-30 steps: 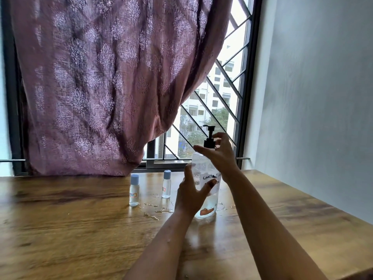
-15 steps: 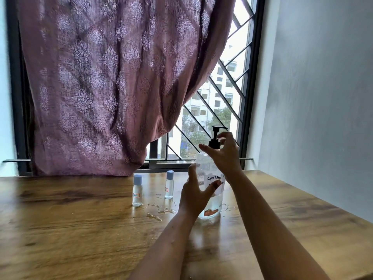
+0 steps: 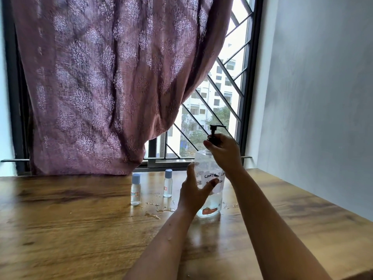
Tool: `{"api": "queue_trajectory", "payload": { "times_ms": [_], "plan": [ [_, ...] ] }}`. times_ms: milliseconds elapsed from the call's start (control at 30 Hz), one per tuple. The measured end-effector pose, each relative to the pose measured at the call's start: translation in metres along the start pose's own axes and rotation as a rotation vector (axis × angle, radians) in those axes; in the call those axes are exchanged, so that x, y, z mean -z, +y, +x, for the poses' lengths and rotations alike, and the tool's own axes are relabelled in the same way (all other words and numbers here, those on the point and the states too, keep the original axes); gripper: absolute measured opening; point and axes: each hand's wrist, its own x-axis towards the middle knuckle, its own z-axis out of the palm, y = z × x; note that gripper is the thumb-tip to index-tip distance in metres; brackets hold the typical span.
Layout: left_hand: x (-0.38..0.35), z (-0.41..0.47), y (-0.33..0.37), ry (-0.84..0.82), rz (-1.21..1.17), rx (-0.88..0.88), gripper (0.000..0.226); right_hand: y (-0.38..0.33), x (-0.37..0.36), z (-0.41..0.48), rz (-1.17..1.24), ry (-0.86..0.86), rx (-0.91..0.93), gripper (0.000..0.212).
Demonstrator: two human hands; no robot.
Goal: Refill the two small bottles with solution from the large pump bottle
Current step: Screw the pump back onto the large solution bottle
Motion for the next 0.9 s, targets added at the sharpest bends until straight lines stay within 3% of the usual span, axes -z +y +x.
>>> {"api": "queue_trajectory", "payload": {
  "times_ms": [133,300,367,467,567,767,900],
  "plan": [
    [-0.001,-0.003,0.006,0.014,0.051,-0.004,0.073,-0.003,-0.010,-0.003,-0.094,0.117,-0.069,0.027],
    [0.000,-0.006,0.011,0.042,0.103,0.017,0.076,-0.002,-0.013,-0.012,-0.272,0.169,-0.017,0.032],
    [0.000,-0.006,0.012,0.027,0.114,0.039,0.080,0.003,-0.009,-0.018,-0.285,0.058,-0.026,0.042],
    [0.000,-0.006,0.014,-0.011,0.152,0.122,0.086,0.007,0.003,-0.024,-0.275,-0.161,-0.008,0.077],
    [0.002,0.001,0.015,-0.019,0.318,0.180,0.091,0.009,0.009,-0.023,-0.335,-0.241,-0.006,0.101],
    [0.040,0.011,0.021,0.015,0.706,0.125,0.103,0.022,-0.002,-0.017,-0.300,-0.195,-0.003,0.100],
    [0.082,0.030,0.012,0.176,0.818,0.044,0.094,0.041,-0.008,0.003,-0.281,-0.182,-0.019,0.101]
  ]
}}
